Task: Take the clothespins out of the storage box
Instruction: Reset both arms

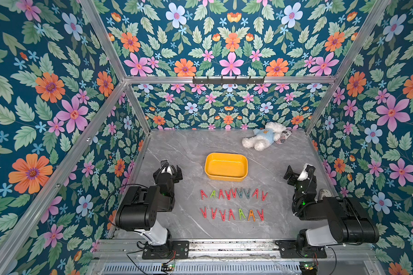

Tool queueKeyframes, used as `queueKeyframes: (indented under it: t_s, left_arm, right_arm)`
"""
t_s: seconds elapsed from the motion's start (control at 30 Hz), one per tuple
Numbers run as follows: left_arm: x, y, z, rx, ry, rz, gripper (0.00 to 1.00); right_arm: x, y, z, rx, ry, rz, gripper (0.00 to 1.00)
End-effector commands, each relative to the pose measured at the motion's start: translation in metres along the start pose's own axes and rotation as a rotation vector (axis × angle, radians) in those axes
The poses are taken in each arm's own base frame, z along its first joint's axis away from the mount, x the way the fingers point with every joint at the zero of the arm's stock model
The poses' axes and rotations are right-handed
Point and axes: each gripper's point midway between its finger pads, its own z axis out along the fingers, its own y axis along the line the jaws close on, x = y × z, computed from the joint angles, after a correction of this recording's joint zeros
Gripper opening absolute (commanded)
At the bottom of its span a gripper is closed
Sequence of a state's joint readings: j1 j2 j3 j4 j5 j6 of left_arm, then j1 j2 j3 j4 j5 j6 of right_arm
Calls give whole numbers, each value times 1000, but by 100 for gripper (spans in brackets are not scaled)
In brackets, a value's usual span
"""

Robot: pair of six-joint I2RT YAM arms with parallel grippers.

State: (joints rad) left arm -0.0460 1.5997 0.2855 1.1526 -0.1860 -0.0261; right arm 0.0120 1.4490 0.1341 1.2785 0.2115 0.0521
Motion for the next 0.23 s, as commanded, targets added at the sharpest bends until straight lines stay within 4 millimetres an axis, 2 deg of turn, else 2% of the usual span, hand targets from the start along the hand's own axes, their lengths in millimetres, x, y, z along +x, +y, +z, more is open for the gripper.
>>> queueKeyframes:
  t_s: [0.0,0.2]
  left_arm:
    - [-16,-1,-1,5,-63,-6,100]
    - [-16,-1,0,5,-63,-6,100]
  right_arm:
    - [-15,4,-1,-15,-63,3,99]
    - [-15,4,-1,-16,-60,2,99]
